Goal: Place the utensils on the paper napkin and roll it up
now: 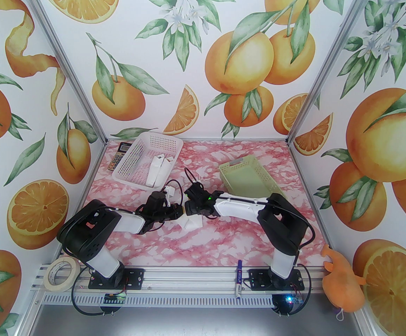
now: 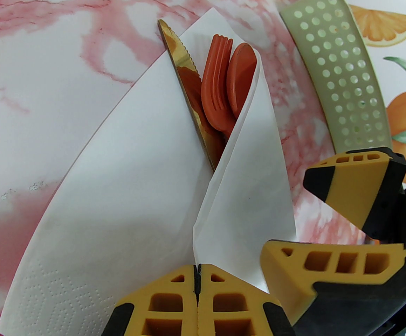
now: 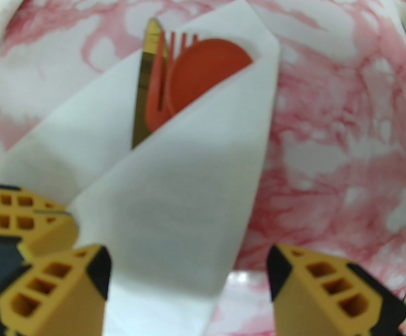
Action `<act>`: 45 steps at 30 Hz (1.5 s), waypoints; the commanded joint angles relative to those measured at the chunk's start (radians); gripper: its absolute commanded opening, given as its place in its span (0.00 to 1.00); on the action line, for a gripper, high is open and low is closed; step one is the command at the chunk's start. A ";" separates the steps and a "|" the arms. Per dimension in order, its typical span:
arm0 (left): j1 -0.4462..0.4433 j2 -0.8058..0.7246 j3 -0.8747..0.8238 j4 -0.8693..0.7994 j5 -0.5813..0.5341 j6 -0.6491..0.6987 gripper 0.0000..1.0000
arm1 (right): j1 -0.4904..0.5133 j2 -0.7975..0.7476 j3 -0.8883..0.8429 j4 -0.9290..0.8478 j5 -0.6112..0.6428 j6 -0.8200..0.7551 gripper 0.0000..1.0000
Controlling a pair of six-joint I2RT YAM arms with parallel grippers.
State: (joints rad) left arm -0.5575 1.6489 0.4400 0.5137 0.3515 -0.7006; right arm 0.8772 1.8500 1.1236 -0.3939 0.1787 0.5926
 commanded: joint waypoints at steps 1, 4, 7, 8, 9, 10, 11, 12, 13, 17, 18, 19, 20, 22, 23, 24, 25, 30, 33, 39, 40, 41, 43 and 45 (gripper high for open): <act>-0.001 0.023 -0.032 -0.084 0.001 -0.002 0.00 | 0.014 0.025 0.036 -0.012 0.030 -0.013 0.81; -0.001 0.020 -0.032 -0.084 0.001 -0.002 0.00 | 0.016 0.039 0.046 -0.014 0.030 -0.016 0.81; -0.001 0.019 -0.032 -0.084 -0.002 -0.002 0.00 | 0.017 0.059 0.050 -0.015 0.029 -0.016 0.81; -0.001 0.019 -0.033 -0.086 -0.002 -0.002 0.00 | 0.017 0.063 0.052 -0.017 0.029 -0.017 0.81; 0.000 0.019 -0.034 -0.084 -0.001 -0.003 0.00 | 0.017 0.068 0.050 -0.022 0.029 -0.017 0.81; 0.001 0.018 -0.034 -0.085 -0.003 -0.004 0.00 | 0.017 0.073 0.048 -0.026 0.030 -0.017 0.81; 0.001 0.016 -0.035 -0.085 -0.003 -0.004 0.00 | 0.017 0.079 0.044 -0.026 0.033 -0.017 0.81; 0.000 0.015 -0.035 -0.087 -0.005 -0.004 0.00 | 0.017 0.085 0.037 -0.025 0.030 -0.016 0.81; 0.000 0.015 -0.035 -0.088 -0.005 -0.004 0.00 | 0.017 0.089 0.032 -0.024 0.028 -0.017 0.81; 0.000 0.016 -0.034 -0.088 -0.003 -0.004 0.00 | 0.017 0.105 0.007 -0.027 0.023 -0.015 0.81; 0.000 0.017 -0.034 -0.088 -0.001 -0.005 0.00 | 0.017 0.108 -0.001 -0.026 0.024 -0.014 0.81; 0.001 0.018 -0.034 -0.088 -0.002 -0.004 0.00 | 0.017 0.110 -0.010 -0.026 0.026 -0.012 0.81; 0.002 0.017 -0.032 -0.088 -0.002 -0.005 0.00 | 0.016 0.112 -0.015 -0.028 0.026 -0.012 0.81; 0.001 0.017 -0.033 -0.091 -0.003 -0.005 0.00 | 0.014 0.109 -0.029 -0.036 0.037 -0.010 0.81; 0.001 0.016 -0.034 -0.091 -0.003 -0.005 0.00 | 0.011 0.105 -0.035 -0.036 0.039 -0.011 0.81; 0.002 0.017 -0.034 -0.093 -0.004 -0.005 0.00 | 0.008 0.097 -0.041 -0.036 0.041 -0.011 0.80; 0.002 0.017 -0.034 -0.094 -0.005 -0.007 0.00 | 0.004 0.091 -0.048 -0.036 0.042 -0.009 0.80; 0.002 0.019 -0.030 -0.101 -0.008 -0.007 0.00 | -0.018 0.059 -0.073 -0.037 0.038 -0.013 0.76; 0.002 0.018 -0.029 -0.104 -0.011 -0.007 0.00 | -0.029 0.046 -0.083 -0.039 0.036 -0.017 0.72; 0.004 0.019 -0.027 -0.109 -0.012 -0.006 0.00 | -0.033 0.039 -0.094 -0.056 0.042 -0.025 0.70; 0.003 0.019 -0.027 -0.110 -0.011 -0.006 0.00 | -0.033 0.041 -0.096 -0.059 0.045 -0.025 0.69; 0.004 0.019 -0.027 -0.111 -0.012 -0.005 0.00 | -0.034 0.042 -0.097 -0.061 0.046 -0.028 0.68; 0.006 0.019 -0.029 -0.112 -0.011 -0.005 0.00 | -0.034 0.046 -0.101 -0.069 0.050 -0.029 0.67; 0.005 0.018 -0.029 -0.112 -0.014 -0.004 0.00 | -0.035 0.046 -0.105 -0.076 0.057 -0.031 0.65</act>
State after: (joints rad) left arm -0.5529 1.6482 0.4362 0.5167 0.3523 -0.7074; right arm 0.8654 1.8717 1.0721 -0.3279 0.2100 0.5667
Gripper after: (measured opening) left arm 0.058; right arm 0.655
